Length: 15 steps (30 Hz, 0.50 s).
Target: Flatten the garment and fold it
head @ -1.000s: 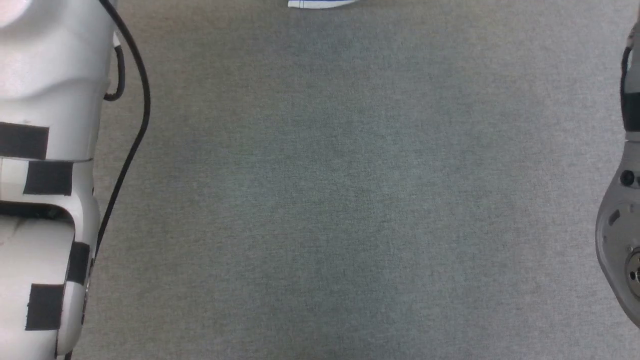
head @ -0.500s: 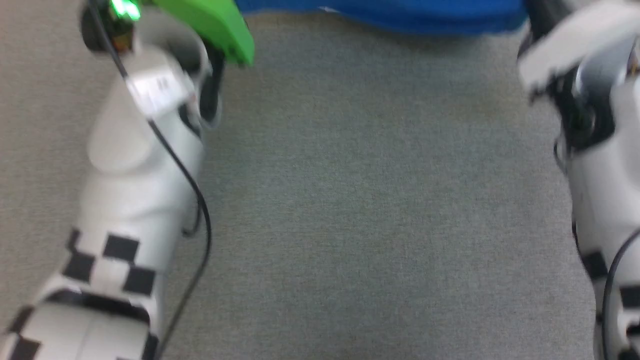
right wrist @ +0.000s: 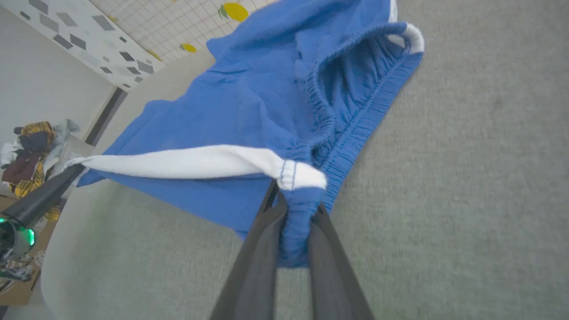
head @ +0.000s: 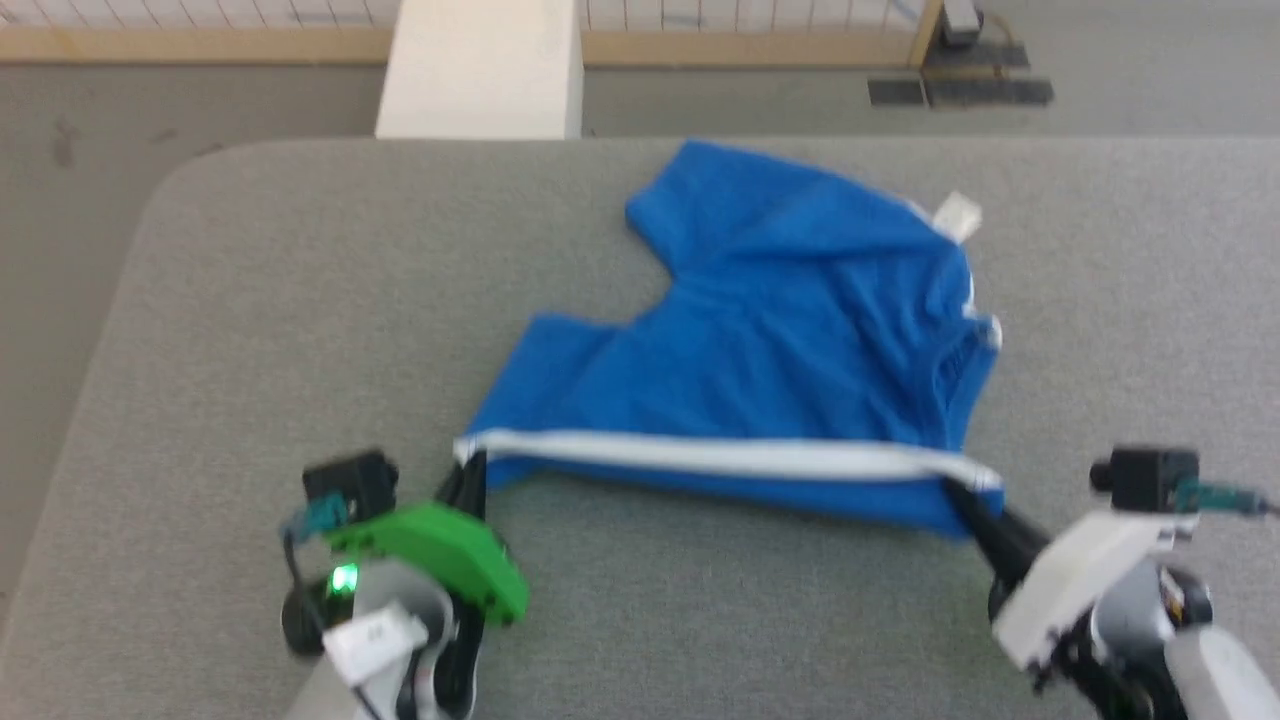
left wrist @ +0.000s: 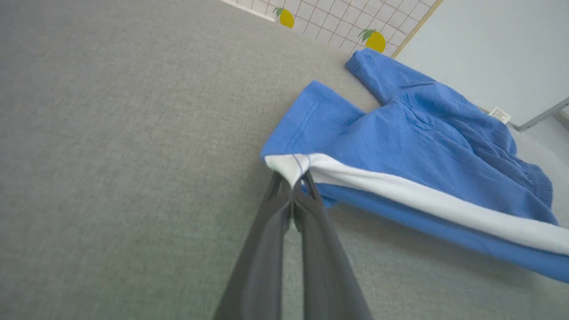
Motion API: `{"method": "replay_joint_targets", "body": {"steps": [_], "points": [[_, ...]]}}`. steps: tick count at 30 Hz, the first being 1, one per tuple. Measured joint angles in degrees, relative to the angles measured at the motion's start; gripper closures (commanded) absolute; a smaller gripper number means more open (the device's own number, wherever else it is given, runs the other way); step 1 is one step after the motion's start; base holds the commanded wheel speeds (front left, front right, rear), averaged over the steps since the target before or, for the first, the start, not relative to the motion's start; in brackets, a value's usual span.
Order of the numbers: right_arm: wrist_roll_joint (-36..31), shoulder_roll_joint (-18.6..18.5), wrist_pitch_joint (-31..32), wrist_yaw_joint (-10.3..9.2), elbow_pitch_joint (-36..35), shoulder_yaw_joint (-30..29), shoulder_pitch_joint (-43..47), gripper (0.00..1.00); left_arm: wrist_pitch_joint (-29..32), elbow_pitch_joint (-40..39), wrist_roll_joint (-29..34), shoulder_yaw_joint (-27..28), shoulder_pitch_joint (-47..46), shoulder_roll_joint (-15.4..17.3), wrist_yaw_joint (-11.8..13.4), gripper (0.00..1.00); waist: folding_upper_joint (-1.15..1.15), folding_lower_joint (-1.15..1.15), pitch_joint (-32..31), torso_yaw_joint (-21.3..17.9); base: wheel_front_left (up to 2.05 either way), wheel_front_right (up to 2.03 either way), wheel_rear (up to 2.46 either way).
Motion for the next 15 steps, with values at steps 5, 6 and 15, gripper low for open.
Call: {"method": "replay_joint_targets", "body": {"steps": [5, 6, 15], "points": [[-1.6, -0.1, 8.9, 0.0, -6.6, -0.5, 10.9, 1.0, 5.9, -6.4, -1.9, -0.1, 10.6, 2.0, 3.6, 1.0, 0.0, 0.0, -4.7, 1.3, 0.0, 0.0, 0.0], [-2.1, -0.2, 10.7, 0.0, -8.0, -0.6, 12.7, 1.0, 7.3, -7.7, -2.1, -0.3, 12.5, 2.7, 4.3, 1.0, 0.0, 0.0, -5.5, 1.6, 0.0, 0.0, 0.0], [-0.4, 0.4, 28.7, 0.0, -17.5, -1.8, 24.4, 1.0, 13.2, -17.9, -4.2, 0.7, 24.5, 6.0, 9.4, 1.0, 0.0, 0.0, -9.8, 3.2, 0.0, 0.0, 0.0]]}}
